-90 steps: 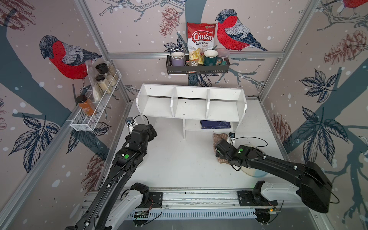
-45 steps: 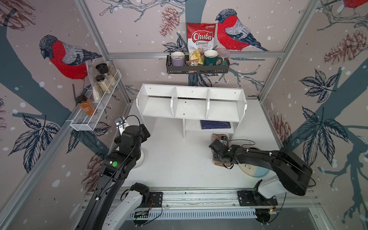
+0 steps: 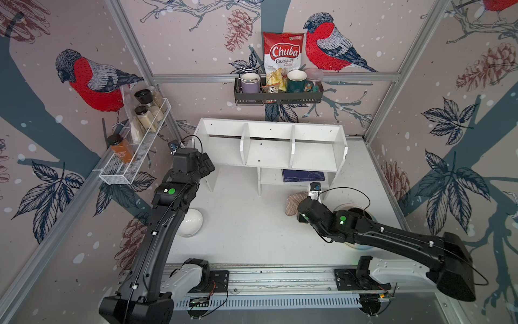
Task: Wipe the bookshelf clean with a cloth
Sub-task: Wipe the dust from the shelf.
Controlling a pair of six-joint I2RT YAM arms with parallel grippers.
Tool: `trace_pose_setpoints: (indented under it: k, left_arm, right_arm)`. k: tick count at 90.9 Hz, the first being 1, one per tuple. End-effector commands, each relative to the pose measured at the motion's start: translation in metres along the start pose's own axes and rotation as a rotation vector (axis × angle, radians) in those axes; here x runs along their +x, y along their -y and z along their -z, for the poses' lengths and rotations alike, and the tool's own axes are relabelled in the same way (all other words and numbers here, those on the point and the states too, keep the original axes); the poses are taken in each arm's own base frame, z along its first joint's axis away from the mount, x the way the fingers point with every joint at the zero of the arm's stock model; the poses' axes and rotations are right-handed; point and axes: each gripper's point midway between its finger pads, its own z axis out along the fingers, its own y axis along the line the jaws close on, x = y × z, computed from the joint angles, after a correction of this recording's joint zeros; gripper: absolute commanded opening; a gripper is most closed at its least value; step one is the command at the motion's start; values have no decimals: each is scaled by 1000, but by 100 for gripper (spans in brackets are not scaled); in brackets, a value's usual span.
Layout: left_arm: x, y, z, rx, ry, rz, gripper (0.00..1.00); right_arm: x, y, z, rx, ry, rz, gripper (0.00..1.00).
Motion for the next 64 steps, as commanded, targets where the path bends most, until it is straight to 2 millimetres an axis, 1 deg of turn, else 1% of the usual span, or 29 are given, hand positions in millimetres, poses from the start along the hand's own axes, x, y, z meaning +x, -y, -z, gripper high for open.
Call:
trace_pose_setpoints:
  k: [1, 11, 15, 22, 29, 32, 33, 36, 40, 46, 52, 64]
  left_arm:
    - [-25, 33, -18, 124, 83, -25, 96]
    - [-29, 31, -38, 85, 89, -67, 95]
    - [-30, 29, -44, 78, 95, -62, 95]
    - [-31, 26, -54, 85, 100, -43, 94]
    - [-32, 31, -64, 106, 106, -49, 86]
    - [-30, 34, -69, 121, 96, -47, 78]
    - [-30, 35, -70, 128, 94, -42, 78]
    - [-27, 39, -74, 147, 81, -36, 73]
    - [-24, 45, -77, 186, 68, -25, 64]
    - [-19, 52, -78, 227, 58, -15, 55]
    - [-16, 54, -78, 240, 53, -10, 44]
    - [-11, 57, -74, 242, 40, -18, 25]
  right_arm:
    - [-31, 10, 13, 14, 167, -52, 0]
    - [-56, 11, 31, -51, 294, -110, 0]
    - [-61, 10, 33, -68, 298, -116, 0]
    - [-65, 10, 30, -63, 252, -108, 0]
    - [-72, 4, 31, -65, 236, -71, 0]
    - [-76, 1, 32, -70, 243, -56, 0]
    - [-77, -1, 33, -74, 244, -52, 0]
    - [-82, -5, 35, -88, 256, -48, 0]
    - [-89, -11, 39, -107, 271, -43, 0]
    - [-99, -21, 42, -137, 289, -30, 0]
    - [-107, -36, 40, -162, 288, -6, 0]
    - [-115, -70, 24, -173, 275, 53, 0]
